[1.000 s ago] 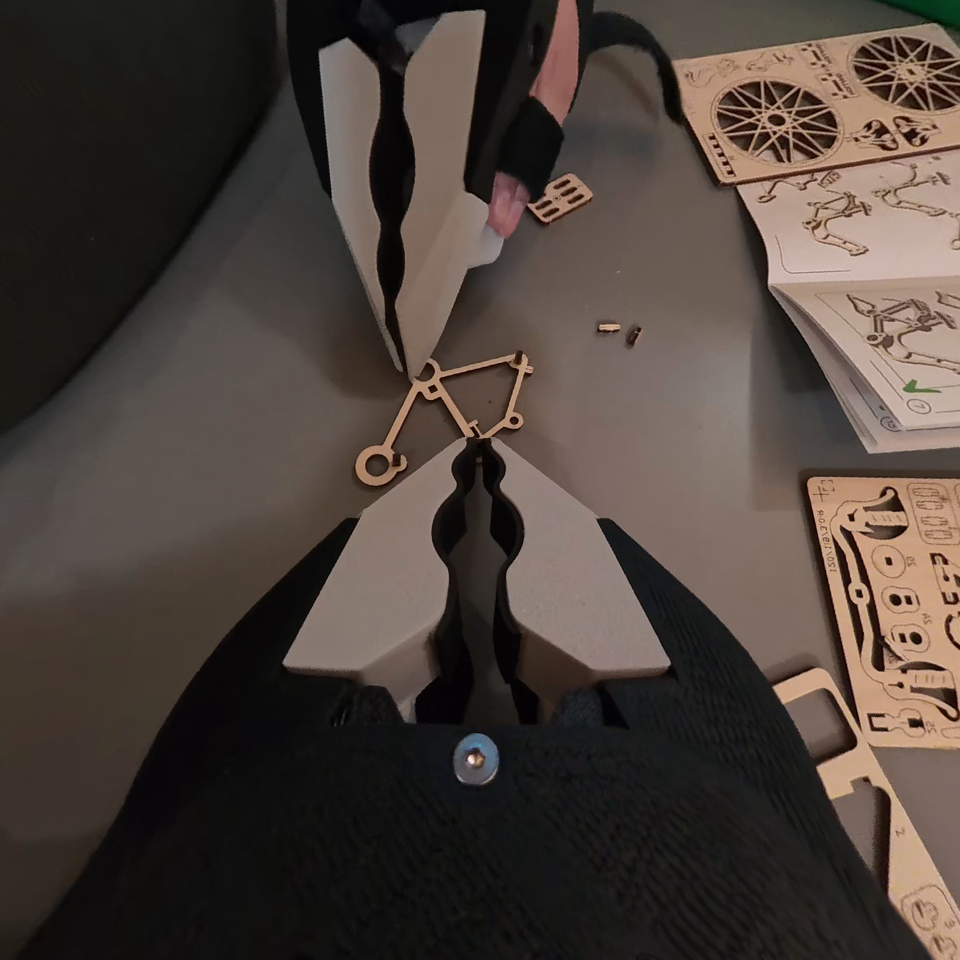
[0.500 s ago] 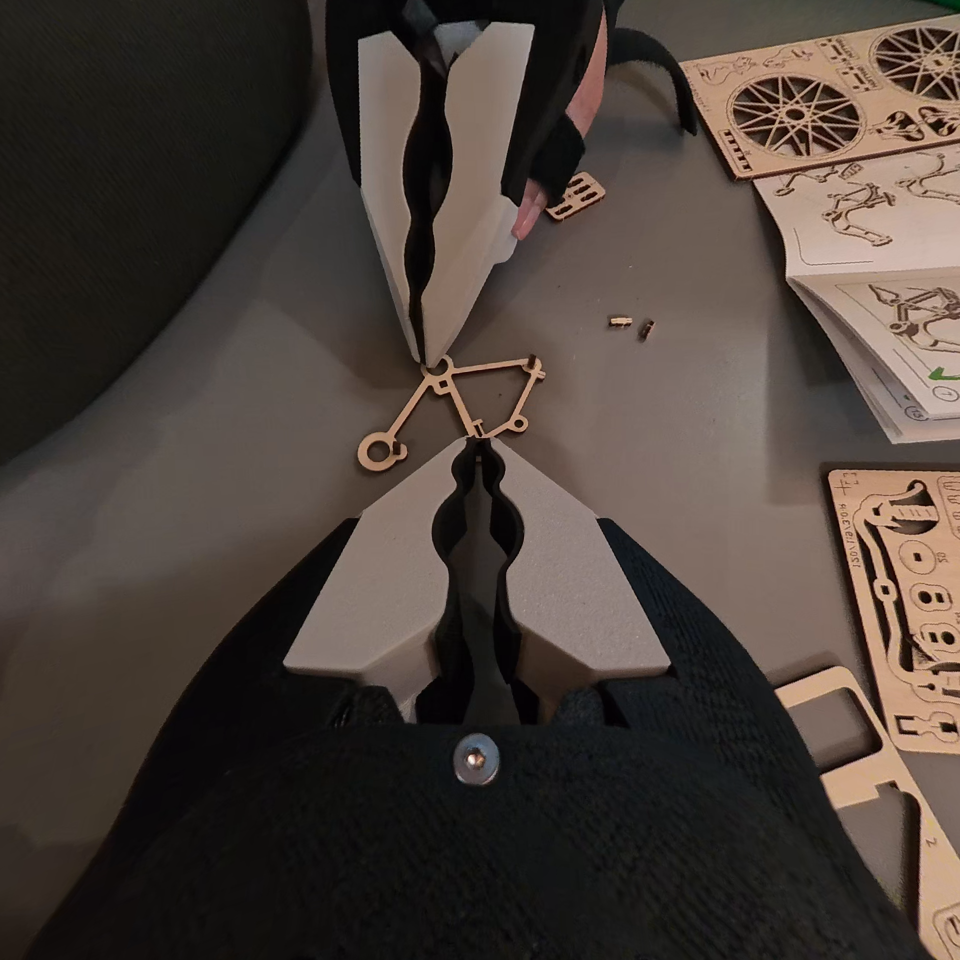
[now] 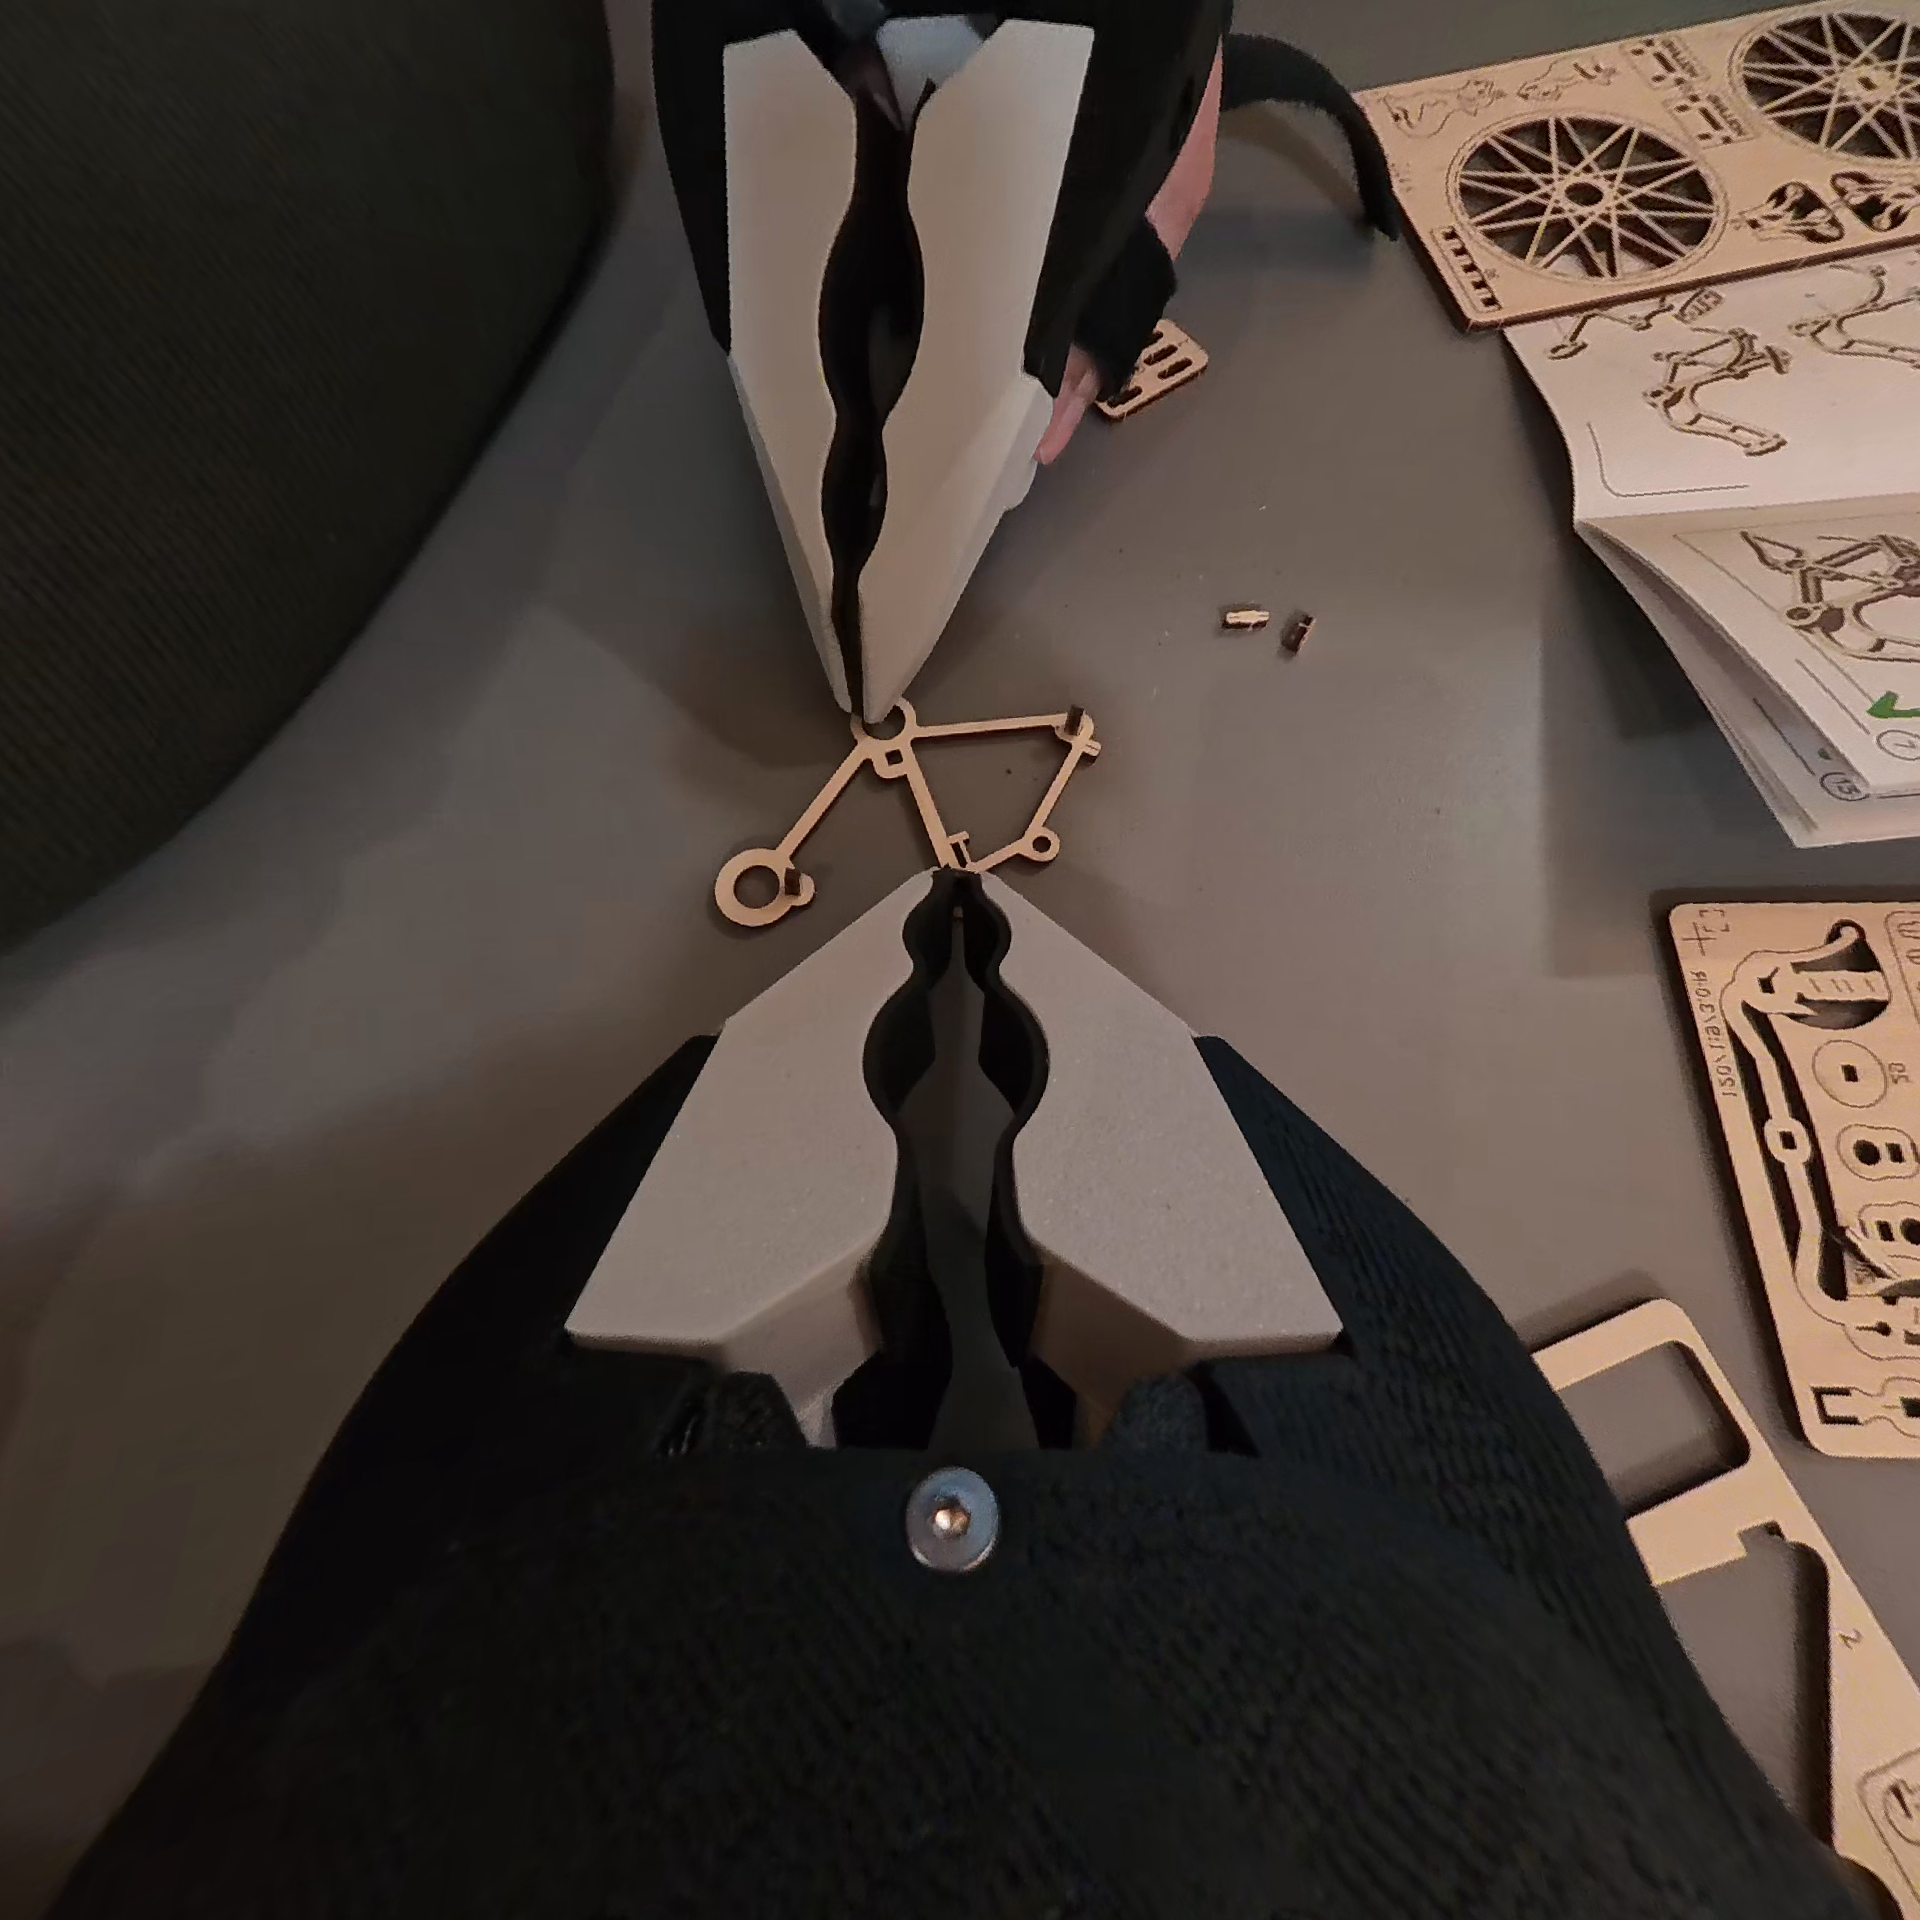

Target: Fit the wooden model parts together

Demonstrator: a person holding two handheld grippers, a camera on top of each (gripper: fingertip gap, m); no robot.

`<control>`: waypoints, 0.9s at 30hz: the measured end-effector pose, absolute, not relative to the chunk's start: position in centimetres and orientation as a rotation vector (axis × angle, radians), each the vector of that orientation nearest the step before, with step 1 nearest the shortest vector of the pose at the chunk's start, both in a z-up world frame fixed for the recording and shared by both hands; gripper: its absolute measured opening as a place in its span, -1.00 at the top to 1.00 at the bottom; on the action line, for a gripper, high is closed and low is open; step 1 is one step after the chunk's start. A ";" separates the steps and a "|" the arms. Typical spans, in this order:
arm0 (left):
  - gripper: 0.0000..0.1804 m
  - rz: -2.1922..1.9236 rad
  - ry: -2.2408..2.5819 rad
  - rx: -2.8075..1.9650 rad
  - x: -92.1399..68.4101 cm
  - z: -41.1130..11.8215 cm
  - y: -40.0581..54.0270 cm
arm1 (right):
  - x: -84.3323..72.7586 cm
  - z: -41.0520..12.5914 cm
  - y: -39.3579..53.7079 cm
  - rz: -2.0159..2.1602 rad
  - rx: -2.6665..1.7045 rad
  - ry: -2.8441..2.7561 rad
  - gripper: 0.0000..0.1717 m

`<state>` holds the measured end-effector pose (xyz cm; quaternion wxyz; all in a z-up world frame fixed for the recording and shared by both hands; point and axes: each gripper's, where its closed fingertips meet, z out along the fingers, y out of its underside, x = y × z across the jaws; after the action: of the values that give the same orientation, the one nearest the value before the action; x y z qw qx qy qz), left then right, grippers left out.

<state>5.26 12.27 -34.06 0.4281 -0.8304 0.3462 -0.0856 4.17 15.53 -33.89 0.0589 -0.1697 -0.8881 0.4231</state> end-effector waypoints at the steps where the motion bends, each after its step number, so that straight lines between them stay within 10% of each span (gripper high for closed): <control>1: 1.00 -0.219 0.862 -2.075 5.3 -34.1 12.3 | 4.2 -33.9 15.5 1.282 -0.516 -2.689 0.98; 27: 1.00 -0.261 0.839 -2.086 5.2 -34.0 12.4 | 4.2 -33.8 15.6 1.233 -0.541 -2.609 0.98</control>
<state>5.18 12.36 -34.05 0.4250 -0.8343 0.3355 -0.1042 4.21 15.57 -33.76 0.1027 -0.1833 -0.8839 0.4178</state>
